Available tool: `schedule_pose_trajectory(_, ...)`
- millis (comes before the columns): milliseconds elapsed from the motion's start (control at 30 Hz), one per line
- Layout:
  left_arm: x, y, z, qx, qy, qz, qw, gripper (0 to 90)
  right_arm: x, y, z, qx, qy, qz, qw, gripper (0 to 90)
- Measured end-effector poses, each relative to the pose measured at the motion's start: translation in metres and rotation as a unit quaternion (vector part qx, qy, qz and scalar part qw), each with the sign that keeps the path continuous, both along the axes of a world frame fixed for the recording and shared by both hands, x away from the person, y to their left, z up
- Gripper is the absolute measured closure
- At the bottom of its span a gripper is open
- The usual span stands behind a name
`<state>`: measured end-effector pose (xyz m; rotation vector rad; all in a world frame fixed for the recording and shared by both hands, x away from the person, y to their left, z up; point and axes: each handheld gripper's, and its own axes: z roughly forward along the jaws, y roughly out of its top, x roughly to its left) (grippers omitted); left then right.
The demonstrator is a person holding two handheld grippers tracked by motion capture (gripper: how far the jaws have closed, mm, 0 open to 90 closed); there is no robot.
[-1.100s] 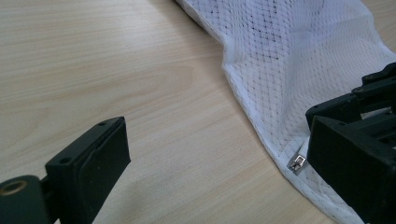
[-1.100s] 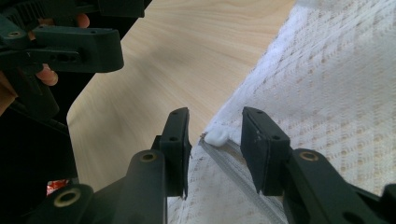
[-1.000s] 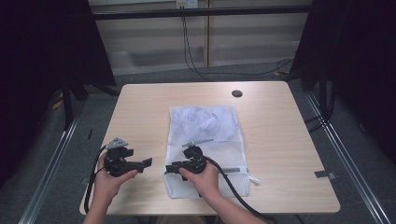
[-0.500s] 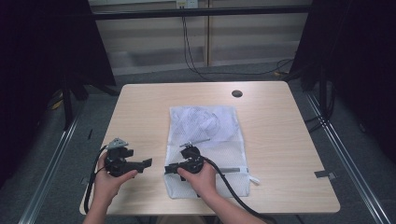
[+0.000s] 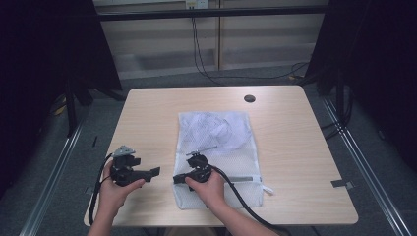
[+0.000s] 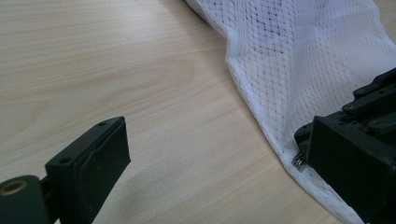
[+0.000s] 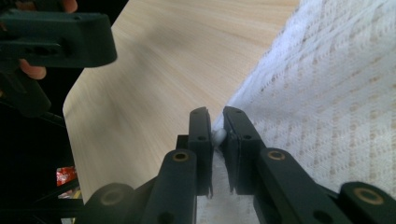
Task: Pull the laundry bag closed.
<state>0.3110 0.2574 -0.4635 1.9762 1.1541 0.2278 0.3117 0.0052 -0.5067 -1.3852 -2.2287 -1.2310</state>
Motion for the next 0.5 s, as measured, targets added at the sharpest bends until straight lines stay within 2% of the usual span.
schedule_pose_trajectory(133, -0.001, 0.000, 0.000, -0.005, 0.001, 0.002, 1.0000, 5.6, 0.001, -0.002, 0.001, -0.005, 0.009, -0.002, 0.9999, 85.5)
schedule_pose_trajectory(400, -0.002, -0.002, 0.001, -0.017, 0.007, -0.006, 0.9998, 5.6, 0.003, -0.012, 0.013, 0.027, 0.021, -0.013, 0.9993, 86.6)
schedule_pose_trajectory(433, -0.002, -0.003, 0.002, -0.026, 0.011, -0.009, 0.9996, 5.6, 0.004, -0.013, 0.015, 0.031, 0.020, -0.014, 0.9992, 86.7)
schedule_pose_trajectory(500, -0.002, -0.003, 0.002, -0.030, 0.013, -0.012, 0.9994, 5.6, 0.004, -0.014, 0.016, 0.036, 0.021, -0.017, 0.9990, 86.6)
